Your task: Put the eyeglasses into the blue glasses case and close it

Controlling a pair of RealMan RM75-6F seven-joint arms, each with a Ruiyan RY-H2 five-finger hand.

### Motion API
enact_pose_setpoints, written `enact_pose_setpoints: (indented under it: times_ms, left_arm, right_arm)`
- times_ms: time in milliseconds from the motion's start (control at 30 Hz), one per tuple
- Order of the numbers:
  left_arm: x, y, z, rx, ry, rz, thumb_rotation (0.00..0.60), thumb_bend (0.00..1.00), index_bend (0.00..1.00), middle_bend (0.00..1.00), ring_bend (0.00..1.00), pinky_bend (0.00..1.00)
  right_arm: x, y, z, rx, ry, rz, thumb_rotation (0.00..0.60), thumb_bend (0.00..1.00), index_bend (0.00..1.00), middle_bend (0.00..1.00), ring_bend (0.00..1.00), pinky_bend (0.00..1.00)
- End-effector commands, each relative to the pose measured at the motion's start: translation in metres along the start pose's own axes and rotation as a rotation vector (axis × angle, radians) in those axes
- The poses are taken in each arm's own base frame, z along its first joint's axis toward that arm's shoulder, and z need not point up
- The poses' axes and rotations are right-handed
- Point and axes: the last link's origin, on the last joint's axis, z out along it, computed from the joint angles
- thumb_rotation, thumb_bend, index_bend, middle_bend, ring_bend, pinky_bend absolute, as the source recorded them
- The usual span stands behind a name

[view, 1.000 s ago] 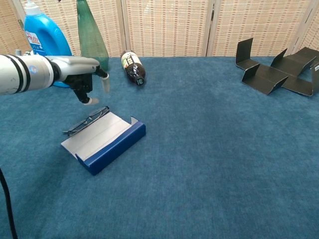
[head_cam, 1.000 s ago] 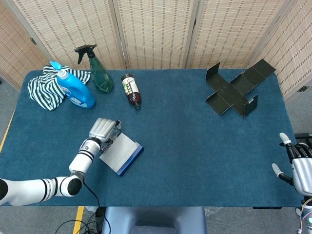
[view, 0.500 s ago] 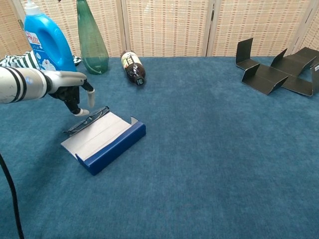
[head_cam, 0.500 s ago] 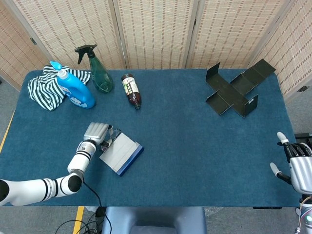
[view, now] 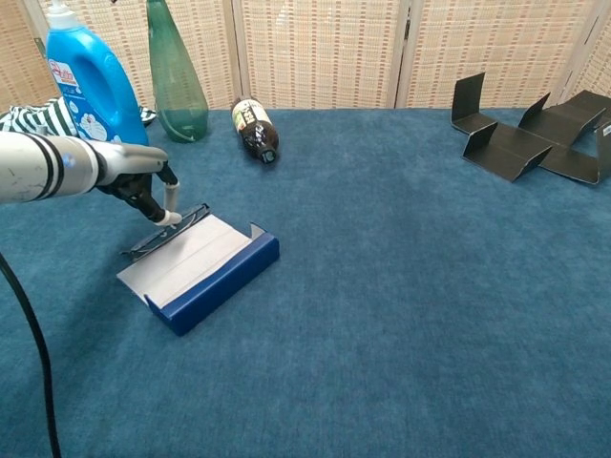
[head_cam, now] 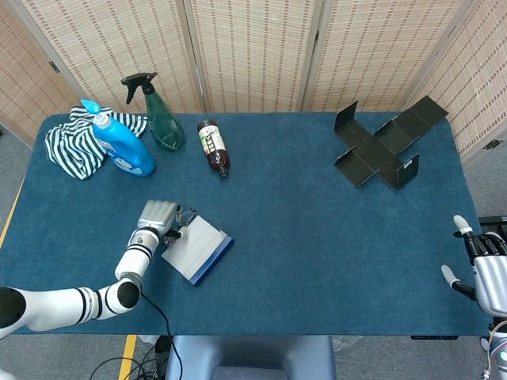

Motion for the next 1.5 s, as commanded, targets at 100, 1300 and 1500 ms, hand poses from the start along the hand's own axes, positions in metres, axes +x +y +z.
enact_pose_setpoints:
  times_ms: [100, 1300, 1500]
  left_arm:
    - [-0.002, 0.005, 0.003, 0.003, -0.015, -0.001, 0.385, 0.40, 0.48, 1.00, 0.96, 0.99]
    - [-0.012, 0.006, 0.016, 0.046, 0.003, 0.037, 0.588, 0.40, 0.59, 1.00, 0.97, 0.99]
    - [-0.011, 0.004, 0.013, 0.044, 0.017, 0.045, 0.599, 0.42, 0.62, 1.00, 0.97, 1.00]
  right_arm:
    - [0.000, 0.000, -0.002, 0.003, 0.007, 0.005, 0.600, 0.27, 0.05, 0.30, 0.35, 0.24]
    - [0.002, 0.004, -0.004, -0.019, 0.006, -0.002, 0.600, 0.27, 0.05, 0.31, 0.37, 0.25]
    - [0.003, 0.004, -0.004, -0.021, 0.008, -0.003, 0.600, 0.27, 0.05, 0.31, 0.37, 0.25]
